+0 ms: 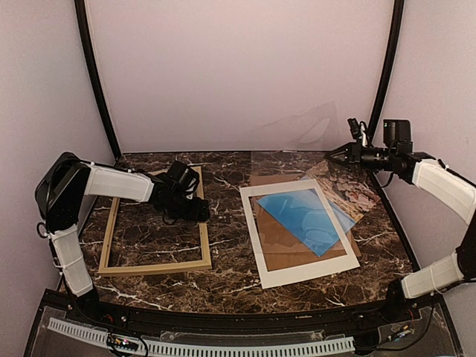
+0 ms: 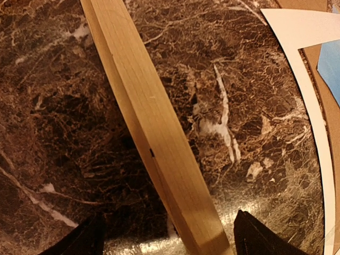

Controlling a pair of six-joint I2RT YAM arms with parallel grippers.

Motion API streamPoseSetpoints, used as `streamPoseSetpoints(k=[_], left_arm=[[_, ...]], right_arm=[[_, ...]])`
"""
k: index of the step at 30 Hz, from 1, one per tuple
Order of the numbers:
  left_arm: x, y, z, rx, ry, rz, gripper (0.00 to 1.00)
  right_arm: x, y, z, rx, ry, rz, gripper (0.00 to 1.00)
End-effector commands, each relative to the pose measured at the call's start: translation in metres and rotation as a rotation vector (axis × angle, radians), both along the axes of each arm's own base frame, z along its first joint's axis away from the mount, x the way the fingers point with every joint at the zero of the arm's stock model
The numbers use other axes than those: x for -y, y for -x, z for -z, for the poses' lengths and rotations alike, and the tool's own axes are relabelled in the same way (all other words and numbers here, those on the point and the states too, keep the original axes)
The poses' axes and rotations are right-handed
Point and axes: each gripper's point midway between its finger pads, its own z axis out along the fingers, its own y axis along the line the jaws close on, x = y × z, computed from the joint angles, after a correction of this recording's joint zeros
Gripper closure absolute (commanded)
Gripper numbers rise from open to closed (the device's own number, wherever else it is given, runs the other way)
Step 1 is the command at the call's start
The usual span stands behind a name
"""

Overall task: Put the photo into the frame
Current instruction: Move the frame body to the center of the board.

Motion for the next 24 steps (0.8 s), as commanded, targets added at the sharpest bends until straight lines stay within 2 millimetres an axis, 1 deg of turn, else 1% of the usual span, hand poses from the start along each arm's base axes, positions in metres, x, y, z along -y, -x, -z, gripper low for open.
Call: streamPoseSetpoints(k=[1,5,10,14,17,19,21,23,24], left_arm=[[0.016,0.002,-0.001,-0.035,0.061,0.033,0.13],[0.033,0.008,0.002,-0.061,0.138,0.075,0.15],[0.055,0.025,0.004,-0.075,0.159,0.128,0.2],[0.075,0.046,0.005,-0.092,0.172,0.16,0.22],[0.092,0.067,0.007,-0.112,0.195,0.192,0.23],[0.104,0.078,0.006,-0.123,0.225,0.209,0.23],[0.114,0.085,0.004,-0.126,0.257,0.223,0.23],[0.122,0.088,0.0,-0.118,0.275,0.246,0.22],[0.127,0.087,-0.006,-0.102,0.298,0.26,0.22]], right_arm=[[-0.004,0.006,-0.033,0.059,-0.035,-0.022,1.0],[-0.004,0.005,-0.038,0.062,-0.036,-0.021,1.0],[-0.004,0.002,-0.049,0.077,-0.036,-0.013,1.0],[-0.002,-0.001,-0.056,0.082,-0.029,0.0,1.0],[0.0,-0.006,-0.06,0.078,-0.014,0.018,1.0],[0.001,-0.009,-0.062,0.076,0.0,0.028,1.0],[0.003,-0.012,-0.065,0.075,0.008,0.039,1.0],[0.003,-0.014,-0.069,0.077,0.009,0.045,1.0],[0.004,-0.015,-0.071,0.074,0.008,0.05,1.0]])
